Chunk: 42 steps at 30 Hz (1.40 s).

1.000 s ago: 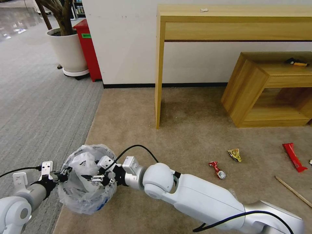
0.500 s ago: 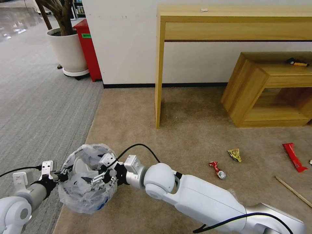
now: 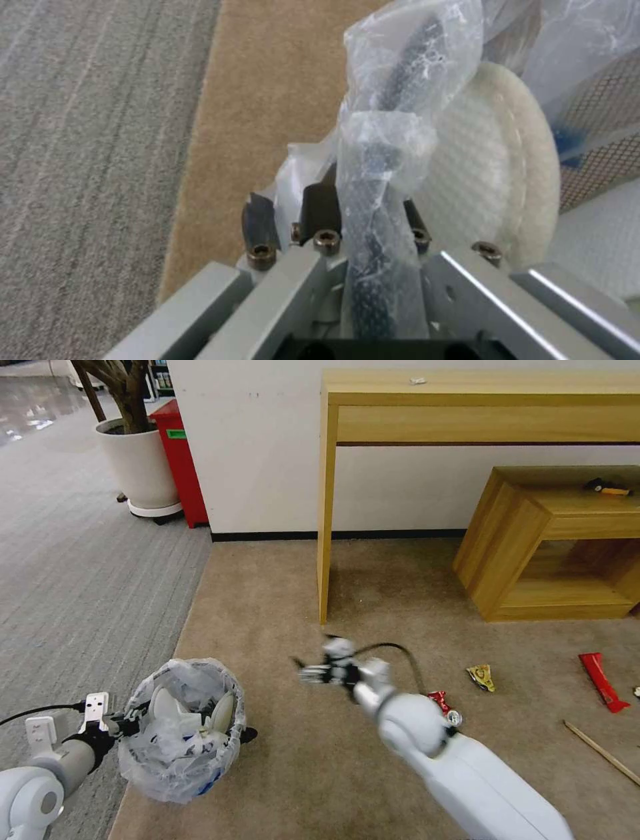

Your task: Pick up the trash bin and place the garbage on the floor into it.

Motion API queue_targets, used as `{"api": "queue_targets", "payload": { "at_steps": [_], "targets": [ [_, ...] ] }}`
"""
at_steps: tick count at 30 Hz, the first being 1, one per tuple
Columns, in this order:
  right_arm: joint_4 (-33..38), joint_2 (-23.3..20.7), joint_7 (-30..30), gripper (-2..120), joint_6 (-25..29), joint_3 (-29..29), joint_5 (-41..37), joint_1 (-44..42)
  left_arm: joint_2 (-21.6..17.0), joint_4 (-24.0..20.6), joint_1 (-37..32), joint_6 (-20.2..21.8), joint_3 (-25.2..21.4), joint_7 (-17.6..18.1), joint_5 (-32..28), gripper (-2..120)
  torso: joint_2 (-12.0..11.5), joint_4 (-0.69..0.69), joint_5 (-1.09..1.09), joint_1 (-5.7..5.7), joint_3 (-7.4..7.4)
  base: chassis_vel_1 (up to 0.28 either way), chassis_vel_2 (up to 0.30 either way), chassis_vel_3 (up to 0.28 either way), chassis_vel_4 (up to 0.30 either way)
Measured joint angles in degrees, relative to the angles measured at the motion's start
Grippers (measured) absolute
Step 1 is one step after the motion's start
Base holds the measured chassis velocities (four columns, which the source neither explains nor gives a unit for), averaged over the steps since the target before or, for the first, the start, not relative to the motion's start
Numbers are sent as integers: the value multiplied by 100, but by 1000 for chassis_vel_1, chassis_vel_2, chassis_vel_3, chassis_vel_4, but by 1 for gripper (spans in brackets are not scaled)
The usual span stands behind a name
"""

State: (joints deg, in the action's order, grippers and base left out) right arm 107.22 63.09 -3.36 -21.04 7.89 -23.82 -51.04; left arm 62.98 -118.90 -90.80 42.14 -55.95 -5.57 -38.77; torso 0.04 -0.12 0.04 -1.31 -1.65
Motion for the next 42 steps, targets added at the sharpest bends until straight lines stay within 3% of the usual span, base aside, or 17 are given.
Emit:
{"api": "queue_targets", "payload": {
  "at_steps": [2, 3, 6, 7, 10, 15, 24, 29, 32, 37, 42],
  "targets": [
    [51, -209, 71, 100, 158, -672, 241, -537, 18, -13, 3, 0, 30, -7, 36, 0, 0, -1, 0, 0, 0, 0, 0, 0, 0],
    [51, -209, 71, 100, 158, -672, 241, -537, 18, -13, 3, 0, 30, -7, 36, 0, 0, -1, 0, 0, 0, 0, 0, 0, 0],
    [182, -313, 185, 100, 388, -1733, 549, -1388, 86, -49, -13, 0, 62, -23, 113, 0, 0, 0, 0, 0, 1, -38, -37, -30, -30],
    [182, -313, 185, 100, 388, -1733, 549, -1388, 86, -49, -13, 0, 62, -23, 113, 0, 0, 0, 0, 0, 1, -56, -55, -48, -52],
    [231, -216, 278, 100, 568, -2532, 722, -2200, 115, -84, -91, 0, 37, -80, 166, 0, 0, 1, 0, 0, 1, -58, -64, -65, -72],
    [173, -219, 414, 100, 717, -3014, 709, -2699, 138, -113, -109, 0, 28, -85, 179, 0, 0, 0, -1, 0, 1, -99, -92, -78, -91],
    [-140, -354, 699, 100, 719, -3093, 417, -2910, 154, -115, -155, 0, 11, -159, 261, 0, 0, 0, -3, 0, 0, -110, -116, -112, -118],
    [-674, -490, 1205, 100, 614, -2833, 242, -2843, 151, -99, -154, 0, -4, -194, 262, 0, 0, 0, -2, 0, 0, -120, -127, -123, -128],
    [-1091, -541, 1545, 100, 414, -2666, 290, -2706, 166, -107, -181, 0, -20, -236, 263, 0, 0, 0, -2, 0, 0, -115, -117, -135, -115],
    [-1458, -529, 1641, 100, 217, -2531, 397, -2487, 182, -119, -199, 0, -39, -257, 258, 0, 0, -1, -1, 0, 0, -105, -104, -119, -110],
    [-2029, -461, 1612, 100, 55, -2317, 977, -1993, 213, -120, -231, 0, -67, -265, 265, 0, 0, 2, -2, 0, 0, -37, -27, -41, -47]
  ]
}}
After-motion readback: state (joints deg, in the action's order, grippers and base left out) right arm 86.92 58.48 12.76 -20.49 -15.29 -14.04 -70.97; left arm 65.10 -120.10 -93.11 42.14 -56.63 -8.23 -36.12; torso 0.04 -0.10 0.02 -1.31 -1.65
